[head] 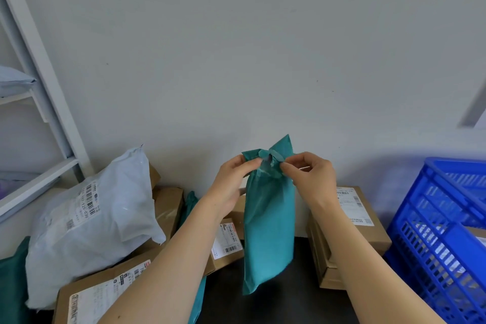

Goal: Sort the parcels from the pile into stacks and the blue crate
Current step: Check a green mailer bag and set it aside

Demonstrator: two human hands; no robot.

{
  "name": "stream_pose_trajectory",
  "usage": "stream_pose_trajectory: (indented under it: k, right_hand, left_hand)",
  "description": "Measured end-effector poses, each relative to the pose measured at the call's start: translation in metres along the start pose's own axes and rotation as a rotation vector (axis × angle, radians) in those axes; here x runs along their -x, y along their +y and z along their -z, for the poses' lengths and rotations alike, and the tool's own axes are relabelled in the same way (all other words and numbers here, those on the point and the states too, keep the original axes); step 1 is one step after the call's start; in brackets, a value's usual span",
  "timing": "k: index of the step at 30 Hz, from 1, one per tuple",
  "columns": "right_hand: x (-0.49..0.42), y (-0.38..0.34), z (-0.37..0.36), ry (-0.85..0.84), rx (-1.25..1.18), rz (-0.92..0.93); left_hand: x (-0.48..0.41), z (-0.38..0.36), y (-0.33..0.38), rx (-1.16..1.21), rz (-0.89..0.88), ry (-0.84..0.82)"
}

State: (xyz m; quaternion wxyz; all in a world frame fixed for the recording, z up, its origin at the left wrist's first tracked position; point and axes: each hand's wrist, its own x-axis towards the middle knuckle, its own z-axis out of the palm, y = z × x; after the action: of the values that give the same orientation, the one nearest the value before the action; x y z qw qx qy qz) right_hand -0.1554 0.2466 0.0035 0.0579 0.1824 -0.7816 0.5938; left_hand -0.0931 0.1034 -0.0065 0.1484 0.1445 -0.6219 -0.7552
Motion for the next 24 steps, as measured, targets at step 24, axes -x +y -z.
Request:
stream_pose_trajectory:
  k: [24]
  right_hand:
    - [0.05,0.034,-0.021,-0.069,0.163,-0.193]
  left_hand:
    - [0.014,-0.016,0.012,0.205,-0.015,0.113]
